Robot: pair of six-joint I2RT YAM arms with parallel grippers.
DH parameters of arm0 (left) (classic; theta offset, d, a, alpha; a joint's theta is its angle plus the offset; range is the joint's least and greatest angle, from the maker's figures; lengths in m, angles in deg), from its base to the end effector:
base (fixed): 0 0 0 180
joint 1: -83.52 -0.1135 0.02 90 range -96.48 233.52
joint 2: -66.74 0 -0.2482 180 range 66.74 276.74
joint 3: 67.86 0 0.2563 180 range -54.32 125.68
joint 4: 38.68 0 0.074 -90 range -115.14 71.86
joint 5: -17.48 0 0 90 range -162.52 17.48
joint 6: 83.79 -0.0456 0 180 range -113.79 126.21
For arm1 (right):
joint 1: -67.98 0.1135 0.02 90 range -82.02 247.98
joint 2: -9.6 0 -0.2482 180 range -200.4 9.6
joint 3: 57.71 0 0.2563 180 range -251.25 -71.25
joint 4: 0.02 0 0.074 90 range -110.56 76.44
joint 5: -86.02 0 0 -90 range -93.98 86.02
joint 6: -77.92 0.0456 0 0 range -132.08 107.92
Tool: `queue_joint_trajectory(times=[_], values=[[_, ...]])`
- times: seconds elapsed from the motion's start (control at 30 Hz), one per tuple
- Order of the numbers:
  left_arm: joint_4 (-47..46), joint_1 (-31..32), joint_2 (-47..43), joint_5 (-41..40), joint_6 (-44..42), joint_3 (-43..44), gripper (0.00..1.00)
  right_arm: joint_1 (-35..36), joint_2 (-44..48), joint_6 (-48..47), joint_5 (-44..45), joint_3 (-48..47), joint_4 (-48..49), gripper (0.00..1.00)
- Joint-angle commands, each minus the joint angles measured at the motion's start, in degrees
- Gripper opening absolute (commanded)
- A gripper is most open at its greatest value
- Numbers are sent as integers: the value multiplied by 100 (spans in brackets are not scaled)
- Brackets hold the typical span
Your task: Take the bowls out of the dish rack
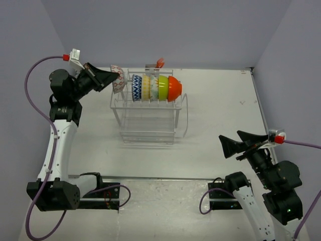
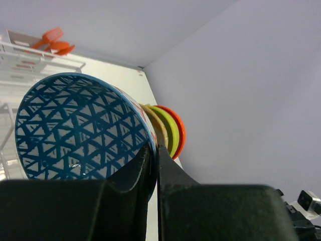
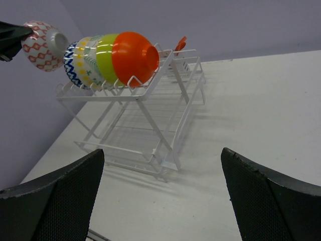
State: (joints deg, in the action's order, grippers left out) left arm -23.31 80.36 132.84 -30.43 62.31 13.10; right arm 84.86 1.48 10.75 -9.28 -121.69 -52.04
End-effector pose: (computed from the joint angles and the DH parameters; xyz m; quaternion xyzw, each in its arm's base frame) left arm 0.2763 -0.0154 0.4052 -0.1080 0.7012 -0.5212 0.4744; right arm 0.0344 0.0149 0.3687 0.0017 0.6831 0.2775 0.6755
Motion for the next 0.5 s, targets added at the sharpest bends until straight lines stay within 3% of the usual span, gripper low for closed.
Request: queue_joint_trajectory(times=[0.0, 0.13, 0.23, 0.27, 0.33, 0.37, 0.43, 0.47], values=[[193, -27, -432, -428, -879, 841, 0, 17, -102, -86, -6, -63, 218, 99], [519, 235, -467, -271, -2030, 1369, 0, 17, -277, 99, 90, -255, 288, 99], [1704, 1569, -100, -1103, -3532, 2361, 0, 17, -716, 143, 29, -835, 192, 99], [2064, 2408, 41, -1411, -4162, 2955, 0, 17, -1048, 134, -6, -1019, 157, 99], [2777, 3378, 445, -2657, -4702, 3451, 0, 17, -1410, 90, 3, -1660, -18, 99], [2988, 4366, 630, -3105, -5200, 3680, 0, 17, -1594, 64, 37, -1897, -124, 99], [3752, 5356, 1411, -4529, -5678, 4584, 0, 17, -2139, -33, 116, -2732, -509, 99], [4242, 6257, 1727, -4977, -6219, 5179, 0, 17, -2289, -59, 195, -3283, -651, 99]])
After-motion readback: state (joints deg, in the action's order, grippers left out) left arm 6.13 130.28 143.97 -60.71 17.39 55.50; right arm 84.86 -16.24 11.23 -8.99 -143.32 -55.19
